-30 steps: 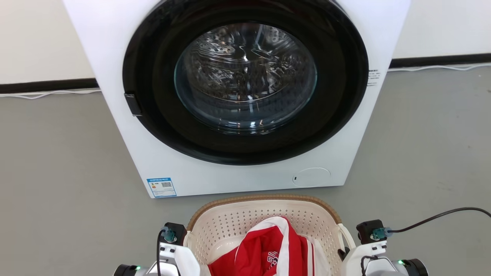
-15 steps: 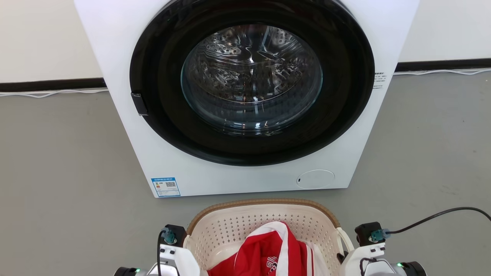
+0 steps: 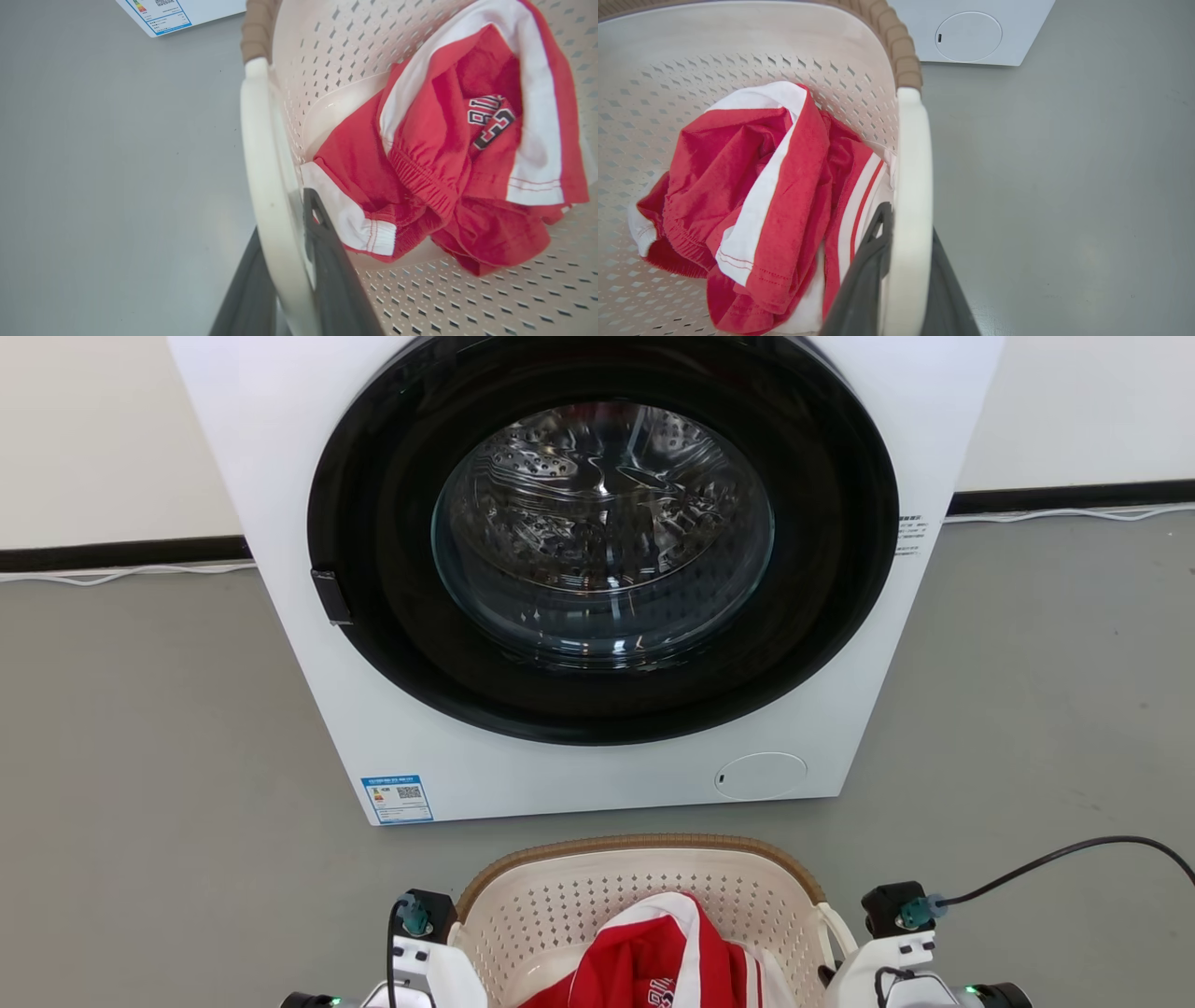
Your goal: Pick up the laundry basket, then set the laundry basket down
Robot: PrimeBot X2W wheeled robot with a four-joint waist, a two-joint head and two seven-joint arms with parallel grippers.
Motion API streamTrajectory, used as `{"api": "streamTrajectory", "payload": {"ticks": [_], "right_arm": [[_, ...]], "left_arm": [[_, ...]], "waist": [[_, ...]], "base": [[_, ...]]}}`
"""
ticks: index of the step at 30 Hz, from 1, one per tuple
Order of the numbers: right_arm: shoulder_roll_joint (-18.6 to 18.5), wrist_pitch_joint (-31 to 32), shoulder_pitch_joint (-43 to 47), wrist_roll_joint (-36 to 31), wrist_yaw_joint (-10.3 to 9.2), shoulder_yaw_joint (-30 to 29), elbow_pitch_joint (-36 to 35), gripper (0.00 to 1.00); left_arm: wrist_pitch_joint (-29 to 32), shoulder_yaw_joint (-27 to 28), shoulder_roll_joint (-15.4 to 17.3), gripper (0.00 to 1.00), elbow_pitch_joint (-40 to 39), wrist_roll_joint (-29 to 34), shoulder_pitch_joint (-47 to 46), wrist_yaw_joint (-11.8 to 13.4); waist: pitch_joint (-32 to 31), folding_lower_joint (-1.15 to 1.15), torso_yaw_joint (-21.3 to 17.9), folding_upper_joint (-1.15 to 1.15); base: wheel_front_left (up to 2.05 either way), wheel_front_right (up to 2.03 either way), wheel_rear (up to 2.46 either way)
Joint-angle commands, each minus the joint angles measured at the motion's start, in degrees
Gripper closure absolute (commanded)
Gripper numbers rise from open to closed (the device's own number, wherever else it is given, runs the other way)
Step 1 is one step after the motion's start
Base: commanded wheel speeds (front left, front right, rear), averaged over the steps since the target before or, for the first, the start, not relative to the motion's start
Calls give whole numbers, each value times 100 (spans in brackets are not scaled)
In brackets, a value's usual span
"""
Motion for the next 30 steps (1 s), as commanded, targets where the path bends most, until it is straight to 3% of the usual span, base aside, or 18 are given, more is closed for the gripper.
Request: {"api": "streamTrajectory", "payload": {"ticks": [1,30], "right_arm": [[156,-1,-64,16,101,161,-141,100],[156,-111,-139,497,101,582,-45,100]], "left_arm": [[-45,41,-20,100,-127,-28,-166,-120],[-6,-235,-20,100,-59,-269,-204,-95]], "waist": [[-3,0,-5,-1],[50,0,25,-1]], "base": [[0,0,0],[0,0,0]]}}
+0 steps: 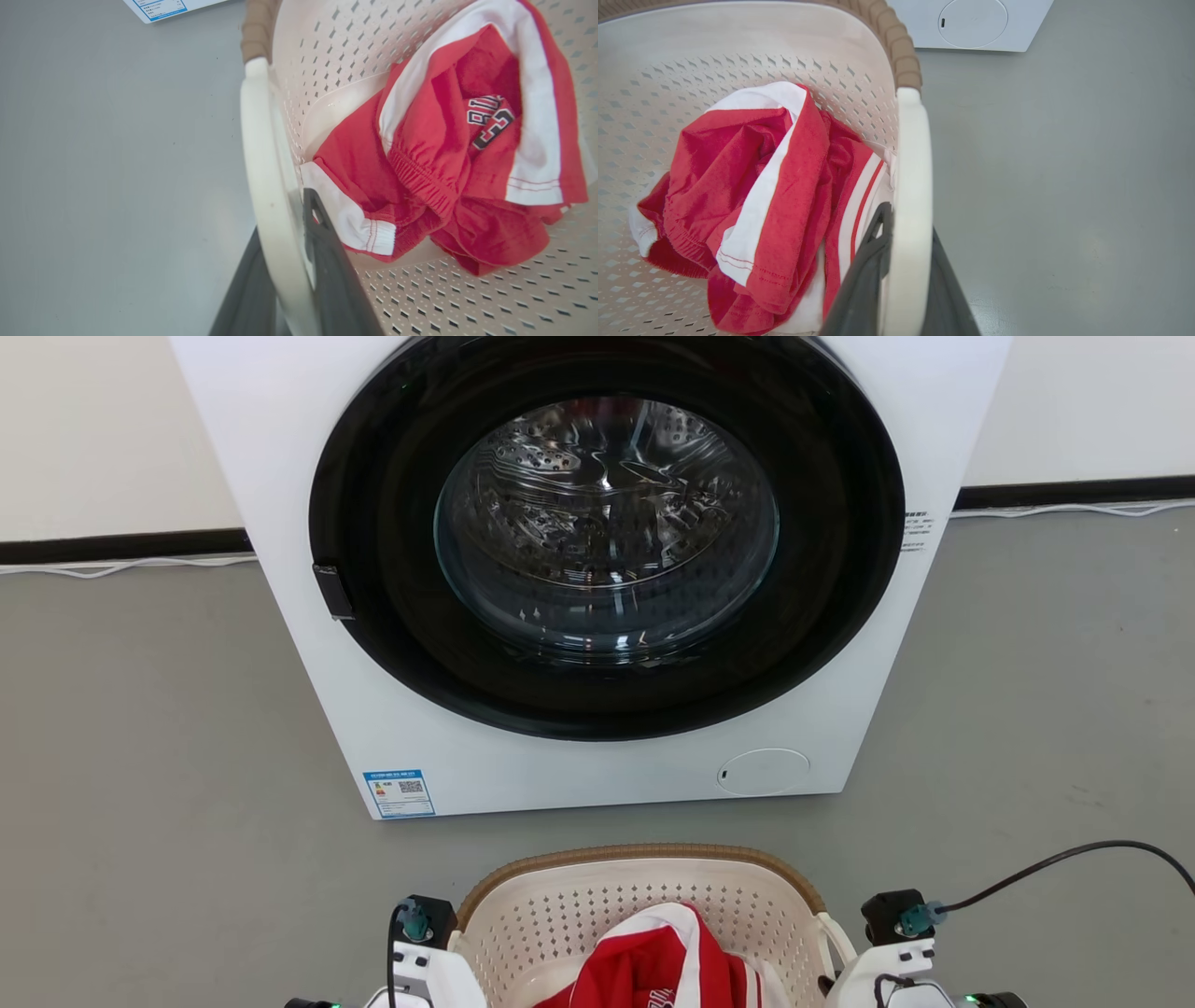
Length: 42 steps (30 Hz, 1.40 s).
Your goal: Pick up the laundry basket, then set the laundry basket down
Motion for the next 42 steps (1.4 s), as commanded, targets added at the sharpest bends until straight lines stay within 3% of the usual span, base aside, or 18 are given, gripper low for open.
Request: {"api": "streamTrajectory", "payload": {"ticks": [1,20,42], "right_arm": [[159,-95,-128,26,101,156,-138,100],[159,-737,-324,244,101,332,-269,100],[157,-1685,-1704,-68,101,218,5,100]], "left_arm": [[-50,53,-22,100,-112,22,-204,-71],[-285,-54,-22,100,-88,-23,-575,22],[-1352,133,18,100,69,-19,-1761,223]], "waist": [[3,0,1,0],[519,0,40,0],[2671,0,191,0]], "base": [[0,0,0],[0,0,0],[0,0,0]]}}
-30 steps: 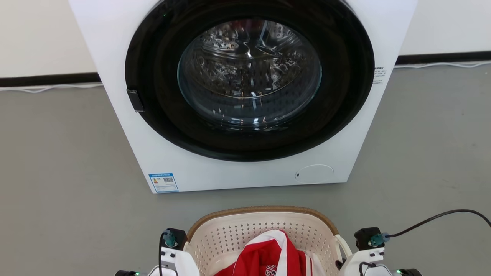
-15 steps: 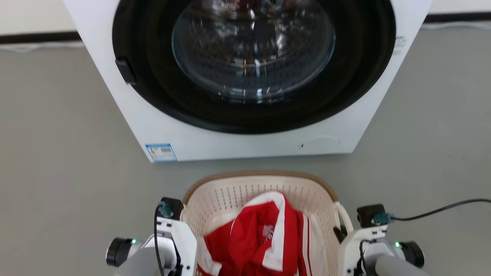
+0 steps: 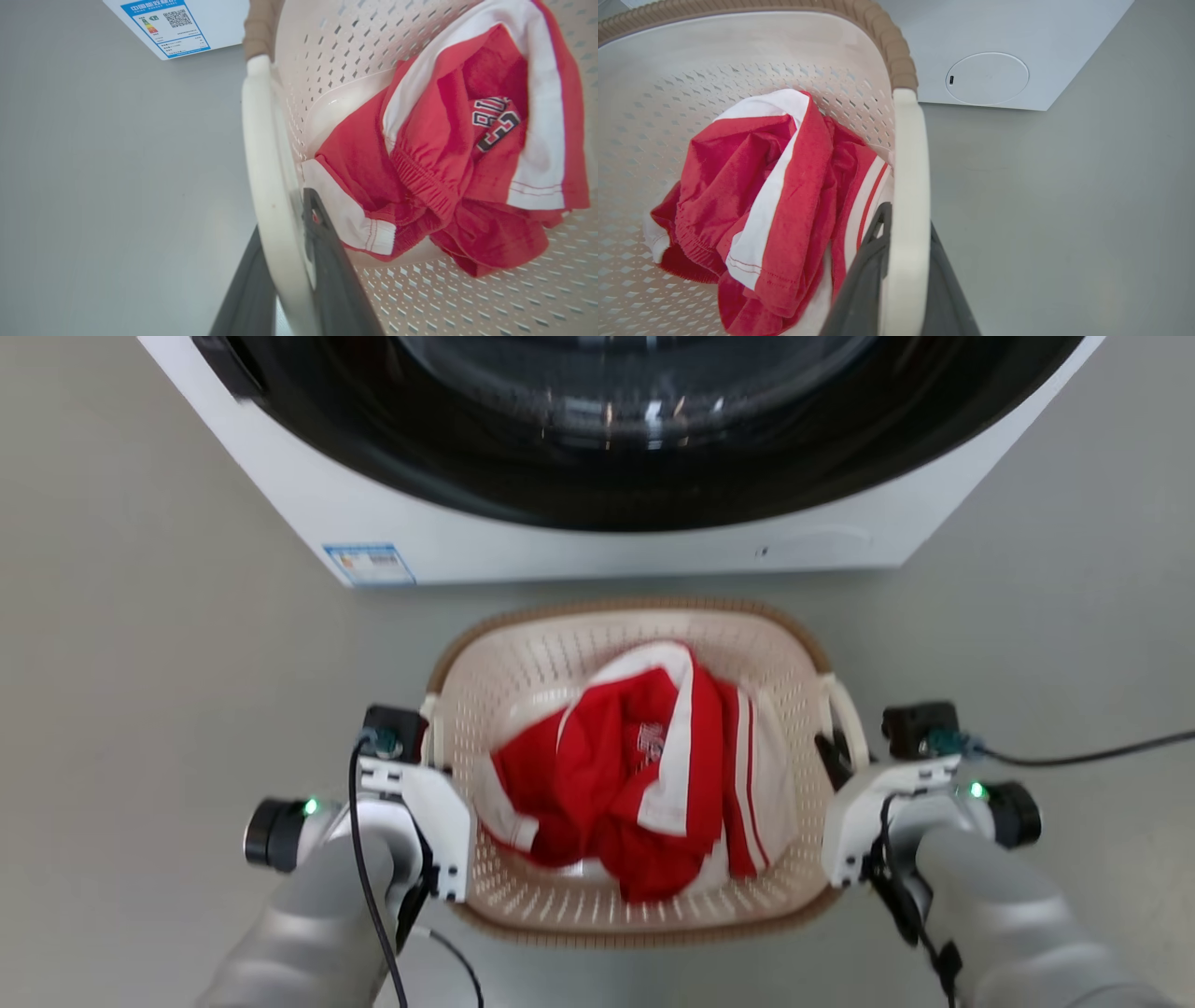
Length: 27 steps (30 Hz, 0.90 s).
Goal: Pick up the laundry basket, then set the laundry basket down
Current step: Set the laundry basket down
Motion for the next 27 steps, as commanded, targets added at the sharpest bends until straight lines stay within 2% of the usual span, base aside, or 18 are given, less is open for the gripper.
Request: {"api": "streamTrajectory", "payload": {"ticks": [1,7,16,22,27], "right_arm": [[178,-180,-221,-185,101,-9,-143,100],[-32,-183,-421,-581,101,-457,-400,100],[-271,-184,-437,-1696,101,-1478,-1103,100],[-235,-185,-183,-2483,101,-2221,-1586,100],[-117,-185,-42,-3033,101,-2764,-1973,100]], "left_arm": [[-195,68,-28,100,-75,53,-329,35],[-487,78,-41,100,-82,90,-621,128],[-797,111,-54,100,-159,170,-1073,177],[-857,275,-44,100,-324,224,-1316,228],[-861,581,137,100,-843,534,-1402,431]], "waist": [[409,0,36,0],[926,0,62,0],[1830,0,136,0],[2281,0,198,0],[2550,0,202,0]], "base": [[0,0,0],[0,0,0],[0,0,0],[0,0,0],[0,0,0]]}}
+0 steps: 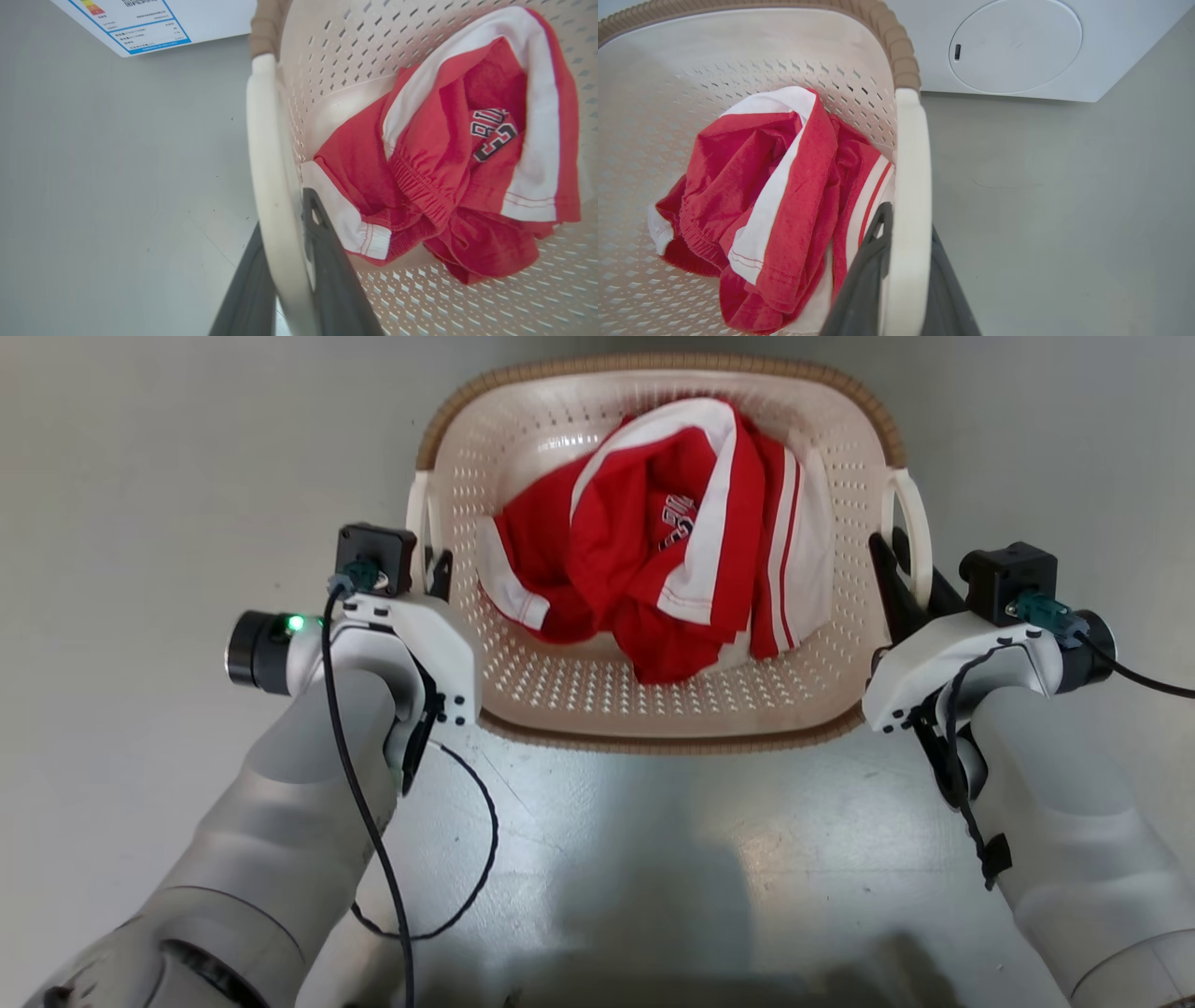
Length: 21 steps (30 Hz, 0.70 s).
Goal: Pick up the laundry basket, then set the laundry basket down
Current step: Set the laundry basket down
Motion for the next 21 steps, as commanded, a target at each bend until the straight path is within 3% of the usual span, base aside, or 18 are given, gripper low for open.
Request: {"api": "streamTrajectory", "payload": {"ticks": [1,8,21], "right_arm": [[310,-83,313,-241,103,109,-258,100],[439,-83,446,-778,103,-457,-594,100],[532,-83,426,-1037,103,-753,-600,100]], "left_arm": [[-60,122,37,100,-274,175,-120,34],[-61,559,96,100,-604,659,76,100],[-62,926,-16,100,-442,1068,144,-8]], "waist": [[123,0,8,0],[373,0,17,0],[447,0,44,0]], "base": [[0,0,0],[0,0,0],[0,0,0]]}}
